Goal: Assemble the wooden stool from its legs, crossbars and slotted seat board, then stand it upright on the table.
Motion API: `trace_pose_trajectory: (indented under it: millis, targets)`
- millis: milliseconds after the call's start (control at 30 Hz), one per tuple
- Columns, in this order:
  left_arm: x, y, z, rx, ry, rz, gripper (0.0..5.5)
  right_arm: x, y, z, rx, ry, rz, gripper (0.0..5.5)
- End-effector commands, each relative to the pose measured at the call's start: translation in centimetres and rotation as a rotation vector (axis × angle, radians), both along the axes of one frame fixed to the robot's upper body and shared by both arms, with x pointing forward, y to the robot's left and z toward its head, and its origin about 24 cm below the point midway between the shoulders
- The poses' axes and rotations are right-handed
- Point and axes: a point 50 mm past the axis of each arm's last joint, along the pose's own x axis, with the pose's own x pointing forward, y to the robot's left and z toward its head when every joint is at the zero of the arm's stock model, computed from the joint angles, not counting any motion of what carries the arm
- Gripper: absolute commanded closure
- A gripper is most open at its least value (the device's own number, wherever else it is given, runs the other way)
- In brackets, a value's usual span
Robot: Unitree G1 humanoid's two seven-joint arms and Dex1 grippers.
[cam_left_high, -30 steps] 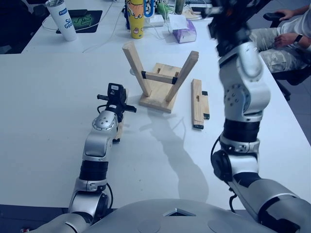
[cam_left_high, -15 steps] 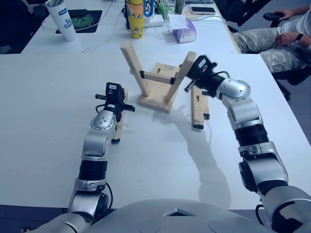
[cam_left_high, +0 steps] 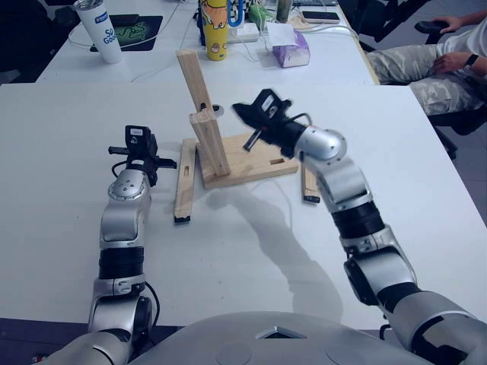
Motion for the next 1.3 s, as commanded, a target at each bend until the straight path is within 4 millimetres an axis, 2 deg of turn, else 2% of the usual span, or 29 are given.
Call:
trace_pose_trajectory:
  millis: [33, 167, 333, 467, 600, 733, 900, 1100, 1300]
  targets:
    - [-0.4, -0.3, -0.3, 0.021, 0.037, -0.061, 5.5, 2.5, -3.8, 1.1, -0.168, -0.027, -0.104, 5.48]
    - [-1.3, -2.7, -0.6, -0.019, 0.119, -0.264, 5.5, 2.8, -4.8, -0.6, -0.427, -0.024, -0.013, 5.48]
    - [-3.0, -4.0, -1.2, 0.053, 0.227, -0.464, 5.5, 1.9, -5.8, -3.5, -0.523, 0.157, 0.16, 5.48]
    - [-3.8, -4.7, -1.9, 0.074, 0.29, -0.56, 5.5, 0.7, -6.7, -4.9, -0.583, 0.247, 0.264, 5.48]
    - [-4.2, -5.6, -2.7, 0.064, 0.321, -0.603, 5.5, 0.1, -6.7, -6.0, -0.608, 0.297, 0.29, 5.48]
    - [-4.7, -6.3, -3.1, 0.055, 0.336, -0.627, 5.5, 0.4, -6.0, -7.1, -0.619, 0.307, 0.239, 5.48]
    - [-4.8, -6.8, -3.7, 0.063, 0.355, -0.637, 5.5, 0.4, -5.5, -7.6, -0.653, 0.319, 0.251, 5.48]
    - [-4.2, -6.9, -4.5, 0.077, 0.366, -0.626, 5.5, 0.3, -5.9, -7.2, -0.73, 0.326, 0.3, 5.48]
    - [-2.6, -7.0, -6.5, 0.095, 0.407, -0.612, 5.5, -0.5, -6.1, -7.5, -0.819, 0.337, 0.395, 5.48]
